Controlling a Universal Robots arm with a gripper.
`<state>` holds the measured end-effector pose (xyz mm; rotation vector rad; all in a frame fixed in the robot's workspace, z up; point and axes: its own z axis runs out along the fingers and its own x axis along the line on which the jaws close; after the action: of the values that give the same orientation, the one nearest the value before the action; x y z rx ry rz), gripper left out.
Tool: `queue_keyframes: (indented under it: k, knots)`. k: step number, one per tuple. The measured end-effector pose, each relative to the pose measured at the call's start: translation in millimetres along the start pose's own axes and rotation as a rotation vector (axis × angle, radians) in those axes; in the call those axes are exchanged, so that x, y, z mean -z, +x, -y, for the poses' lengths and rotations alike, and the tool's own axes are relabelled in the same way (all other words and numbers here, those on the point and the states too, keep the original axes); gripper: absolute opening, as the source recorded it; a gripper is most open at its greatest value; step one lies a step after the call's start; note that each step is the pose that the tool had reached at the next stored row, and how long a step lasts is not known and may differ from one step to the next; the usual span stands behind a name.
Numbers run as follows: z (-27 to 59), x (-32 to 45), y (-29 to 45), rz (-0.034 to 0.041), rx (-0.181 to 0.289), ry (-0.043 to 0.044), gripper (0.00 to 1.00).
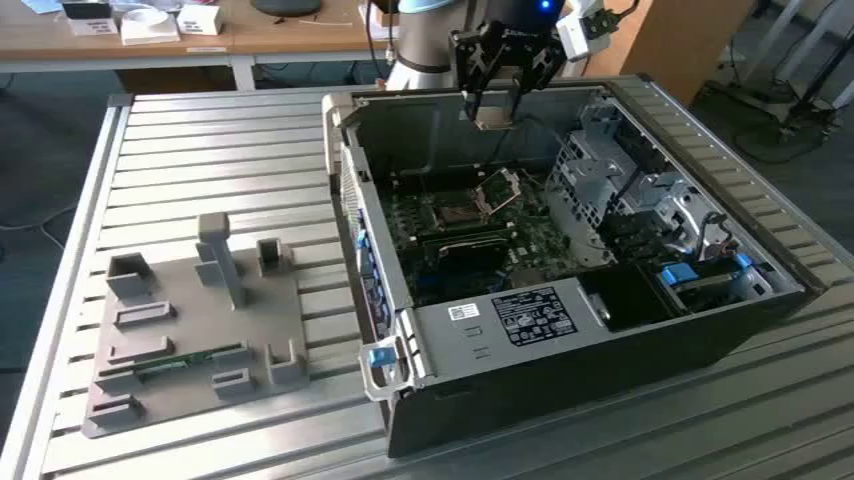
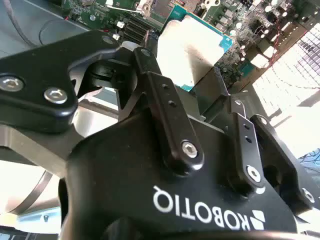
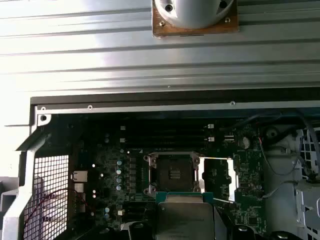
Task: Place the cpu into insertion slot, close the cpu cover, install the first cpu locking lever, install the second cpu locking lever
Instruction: 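Place the cpu into insertion slot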
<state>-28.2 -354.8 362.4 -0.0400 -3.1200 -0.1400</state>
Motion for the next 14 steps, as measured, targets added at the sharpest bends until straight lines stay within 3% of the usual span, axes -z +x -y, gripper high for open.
queue_keyframes:
  k: [14]
  knots:
    - [0.3,-3.3,-0.1,-0.0001,0.0,0.0001,0.54]
